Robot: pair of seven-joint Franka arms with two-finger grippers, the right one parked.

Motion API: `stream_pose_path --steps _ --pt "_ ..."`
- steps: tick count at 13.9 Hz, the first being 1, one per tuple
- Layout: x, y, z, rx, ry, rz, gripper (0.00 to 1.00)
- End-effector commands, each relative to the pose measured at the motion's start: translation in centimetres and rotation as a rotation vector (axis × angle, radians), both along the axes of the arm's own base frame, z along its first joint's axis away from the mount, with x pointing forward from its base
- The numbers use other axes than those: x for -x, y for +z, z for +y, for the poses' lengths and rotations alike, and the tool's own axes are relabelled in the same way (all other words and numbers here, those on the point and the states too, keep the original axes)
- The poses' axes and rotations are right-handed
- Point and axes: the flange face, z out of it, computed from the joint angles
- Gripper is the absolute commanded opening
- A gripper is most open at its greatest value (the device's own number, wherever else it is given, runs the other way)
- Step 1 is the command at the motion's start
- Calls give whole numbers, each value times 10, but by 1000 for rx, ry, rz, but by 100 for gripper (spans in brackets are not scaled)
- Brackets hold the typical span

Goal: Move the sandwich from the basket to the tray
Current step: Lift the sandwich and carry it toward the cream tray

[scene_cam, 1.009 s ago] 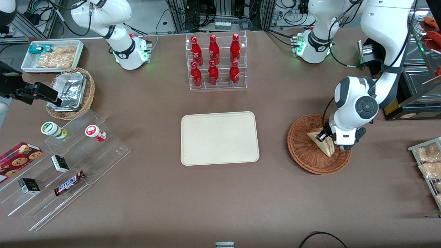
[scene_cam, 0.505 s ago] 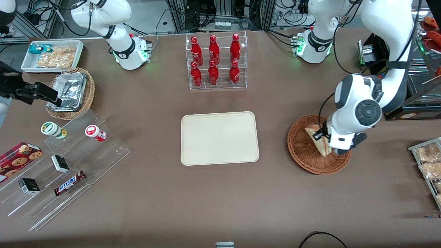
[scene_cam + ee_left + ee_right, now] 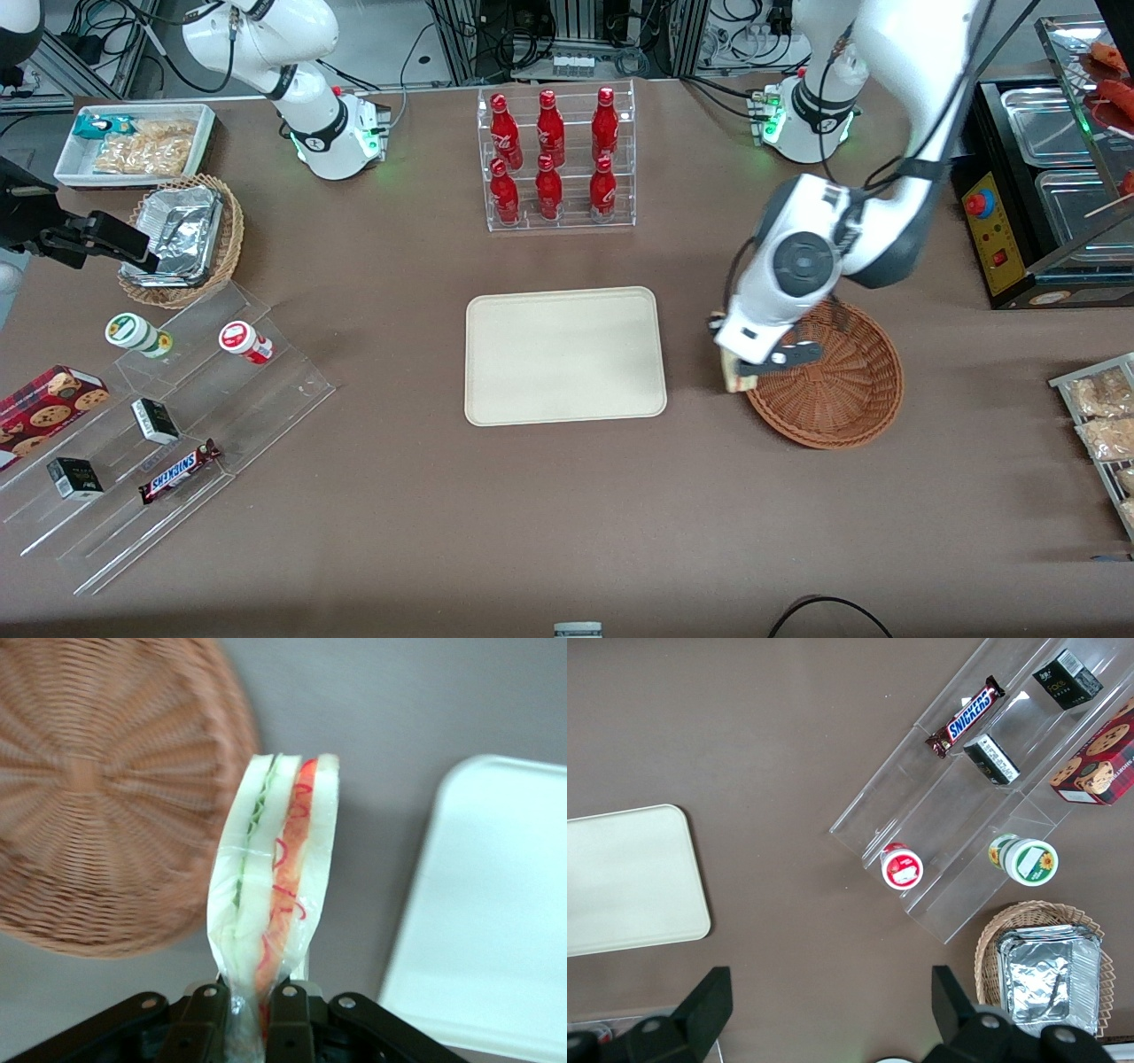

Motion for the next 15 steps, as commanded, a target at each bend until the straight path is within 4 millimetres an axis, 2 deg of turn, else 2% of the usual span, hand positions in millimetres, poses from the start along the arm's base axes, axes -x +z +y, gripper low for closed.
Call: stream_pose_path --steps 1,3,8,10,13,15 --pt "-12 -8 -59 32 -6 -4 7" --pt "-7 -13 -107 41 -7 -19 7" --pt "11 -50 -193 46 24 -21 7" --pt "19 -60 -216 56 39 -31 6" --pt "24 -62 -235 66 48 -40 6" --pt "22 -67 -240 61 67 -46 6"
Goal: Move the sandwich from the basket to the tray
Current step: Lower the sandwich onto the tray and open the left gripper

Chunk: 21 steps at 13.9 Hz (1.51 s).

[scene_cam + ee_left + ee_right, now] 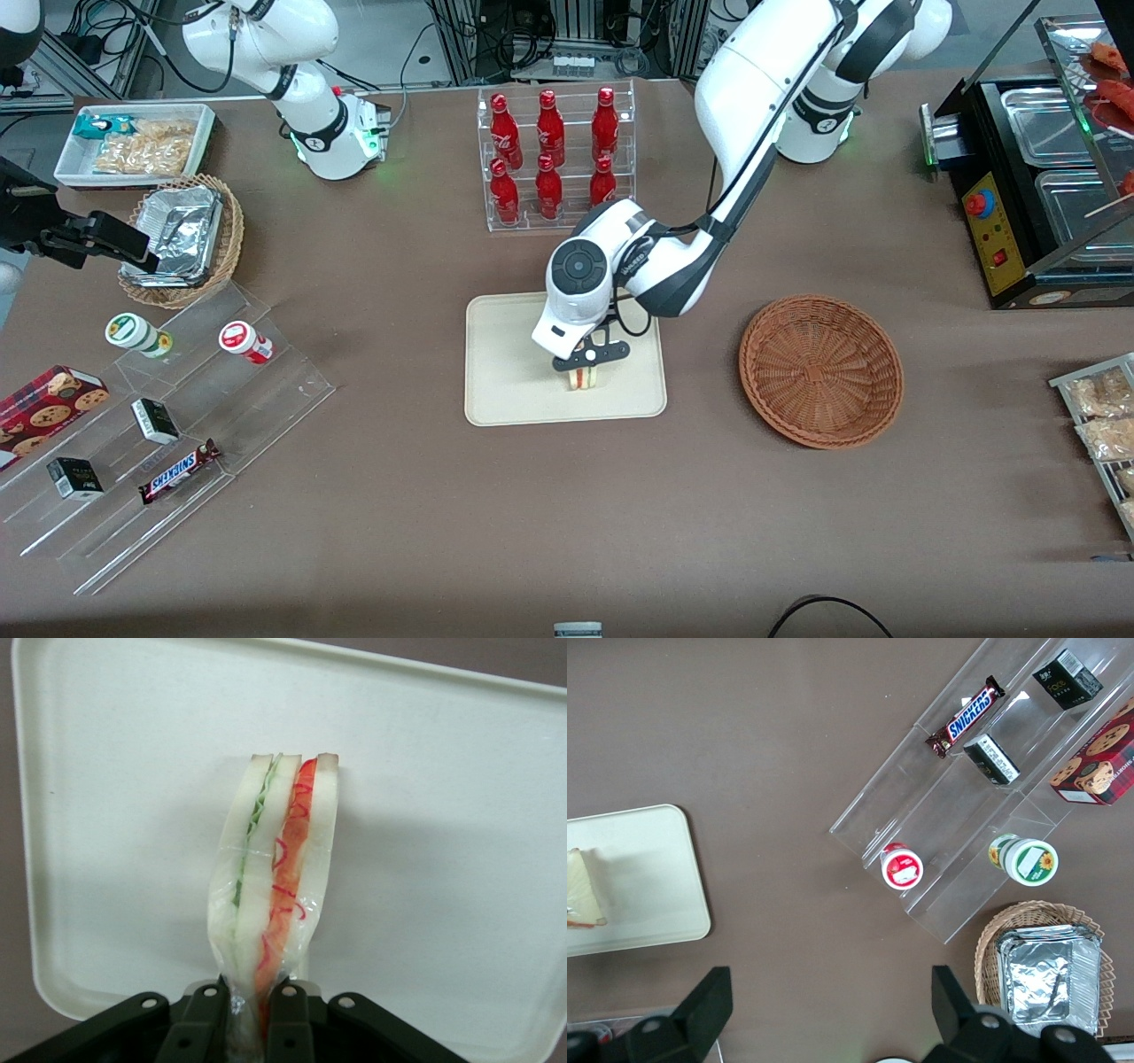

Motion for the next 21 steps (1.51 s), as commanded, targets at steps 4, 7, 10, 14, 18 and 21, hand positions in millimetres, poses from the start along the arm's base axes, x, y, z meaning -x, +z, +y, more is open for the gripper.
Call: stream_pose_path --steps 4,7,10,14,18,21 --pt "1 -7 -19 -4 24 -14 36" --pt "2 -2 -19 -2 7 -21 100" --pt "-2 44 -14 18 12 -58 100" --pt "-14 103 28 -66 -26 -46 100" --pt "-34 122 99 -124 37 3 100" --pt "-56 114 156 -111 -8 45 100"
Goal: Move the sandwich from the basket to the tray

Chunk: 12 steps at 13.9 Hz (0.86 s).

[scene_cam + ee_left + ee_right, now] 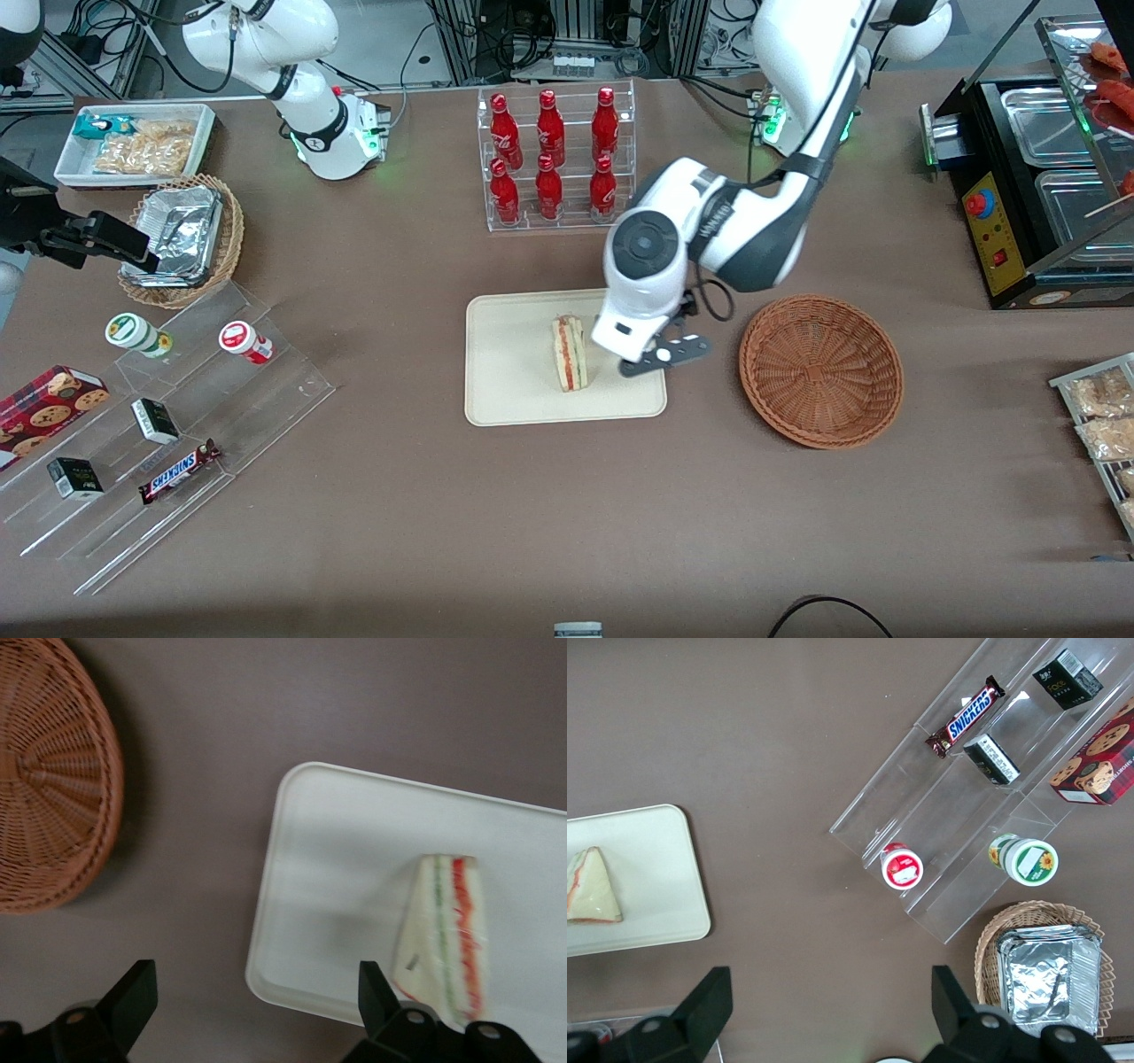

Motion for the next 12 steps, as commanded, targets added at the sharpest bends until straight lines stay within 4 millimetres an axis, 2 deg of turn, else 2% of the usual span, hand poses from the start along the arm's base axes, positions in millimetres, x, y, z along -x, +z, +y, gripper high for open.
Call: stream_pose_path --steps 1,5,7,9,10,12 --pt "-7 -2 48 37 -25 55 100" --pt "-16 22 82 47 -20 48 100" --pt "-13 35 88 42 -17 56 100" --pt "-6 63 97 55 -18 45 100" --pt "-18 66 126 56 27 49 100" --pt "-13 88 134 64 -24 44 100"
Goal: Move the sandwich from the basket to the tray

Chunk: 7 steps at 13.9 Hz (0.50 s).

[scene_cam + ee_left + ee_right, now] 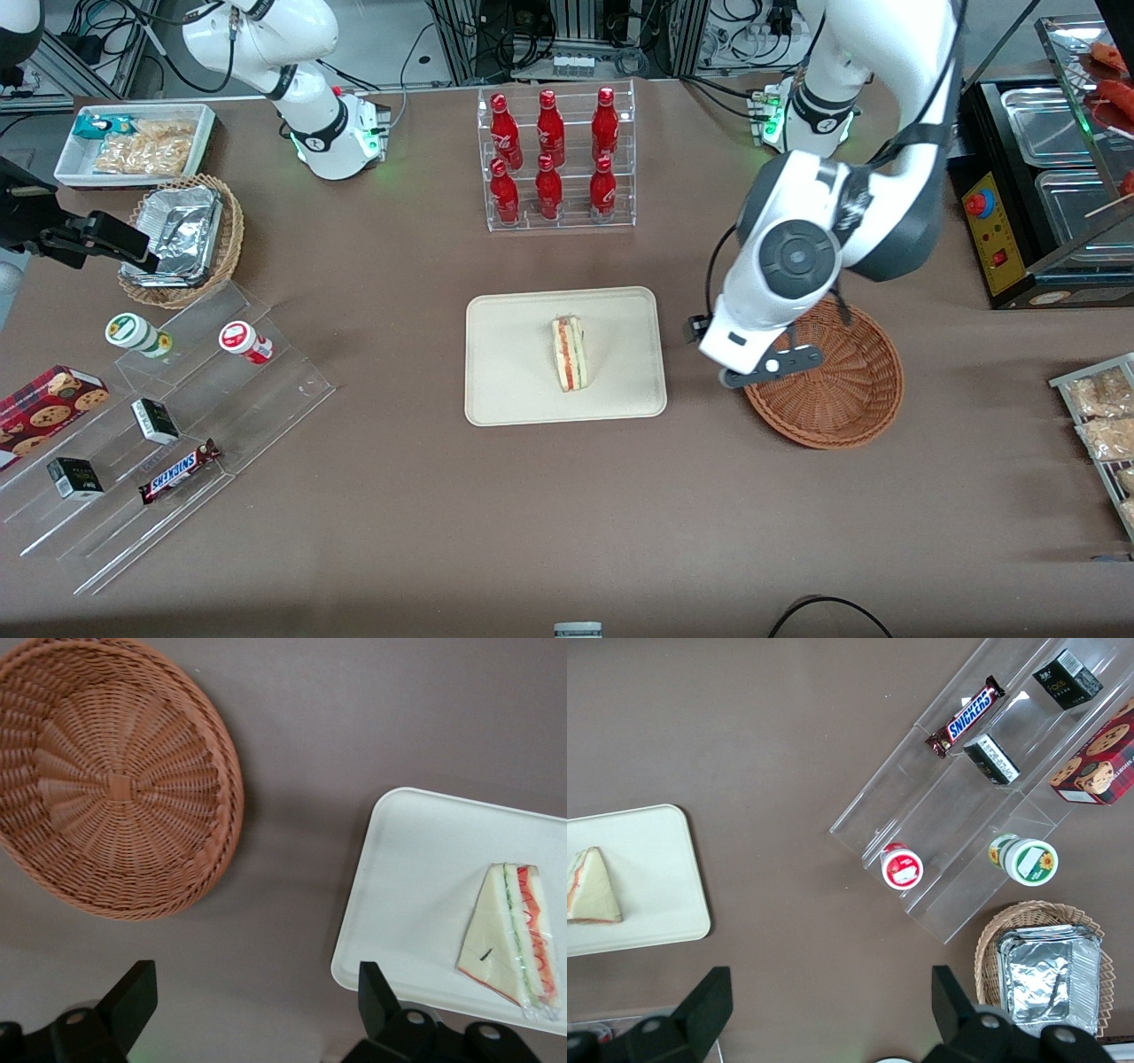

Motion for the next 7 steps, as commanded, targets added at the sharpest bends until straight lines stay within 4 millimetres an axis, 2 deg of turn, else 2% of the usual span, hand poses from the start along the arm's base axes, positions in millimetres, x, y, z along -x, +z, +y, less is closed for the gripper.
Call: stream_pose_path --steps 1,2,3,4,5,7 --pt "10 30 38 -16 -40 11 100" --pt "15 43 41 -12 -88 11 100" --pt "14 55 65 1 -111 15 100" --pt "19 69 81 11 -163 39 100" --pt "20 82 107 24 -186 50 100" --pt "27 104 143 43 -234 67 100"
